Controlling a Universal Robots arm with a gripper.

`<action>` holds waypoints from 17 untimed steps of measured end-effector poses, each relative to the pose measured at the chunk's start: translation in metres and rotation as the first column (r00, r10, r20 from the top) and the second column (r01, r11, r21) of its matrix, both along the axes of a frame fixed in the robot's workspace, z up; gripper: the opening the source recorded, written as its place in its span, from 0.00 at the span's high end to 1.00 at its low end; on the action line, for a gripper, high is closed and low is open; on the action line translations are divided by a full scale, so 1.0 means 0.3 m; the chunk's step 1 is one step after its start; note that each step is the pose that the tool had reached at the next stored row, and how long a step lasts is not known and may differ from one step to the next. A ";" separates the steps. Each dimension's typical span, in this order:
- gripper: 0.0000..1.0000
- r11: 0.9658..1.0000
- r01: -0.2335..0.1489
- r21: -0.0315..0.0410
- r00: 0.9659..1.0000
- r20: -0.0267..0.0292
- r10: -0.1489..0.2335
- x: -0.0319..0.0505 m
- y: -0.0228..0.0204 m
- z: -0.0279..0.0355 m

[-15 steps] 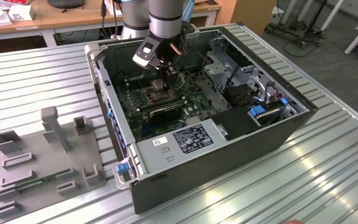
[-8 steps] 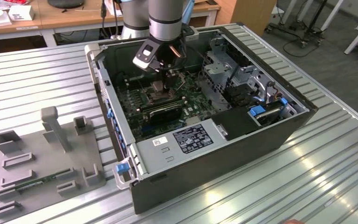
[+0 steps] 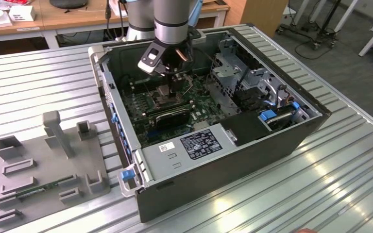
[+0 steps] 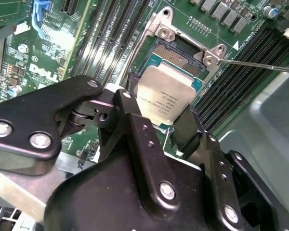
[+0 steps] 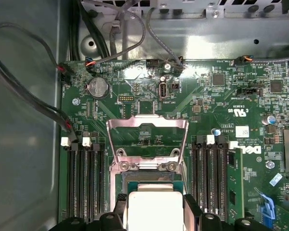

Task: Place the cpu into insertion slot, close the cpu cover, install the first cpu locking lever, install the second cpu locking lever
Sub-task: 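Place the cpu into insertion slot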

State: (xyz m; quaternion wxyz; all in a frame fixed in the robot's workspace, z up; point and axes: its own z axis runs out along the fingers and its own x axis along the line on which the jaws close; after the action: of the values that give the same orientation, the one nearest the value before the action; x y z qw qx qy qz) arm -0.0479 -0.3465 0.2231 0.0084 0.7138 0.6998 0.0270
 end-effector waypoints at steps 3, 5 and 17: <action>0.46 1.000 0.000 0.000 1.000 0.000 0.000 0.000 0.005 -0.004; 0.46 1.000 0.000 0.000 1.000 0.000 0.000 -0.001 0.007 -0.007; 0.46 1.000 0.000 0.001 1.000 0.000 0.000 -0.003 0.007 -0.037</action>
State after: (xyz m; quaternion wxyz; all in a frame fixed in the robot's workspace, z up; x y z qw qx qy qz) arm -0.0487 -0.3444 0.2119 0.0081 0.7138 0.6998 0.0272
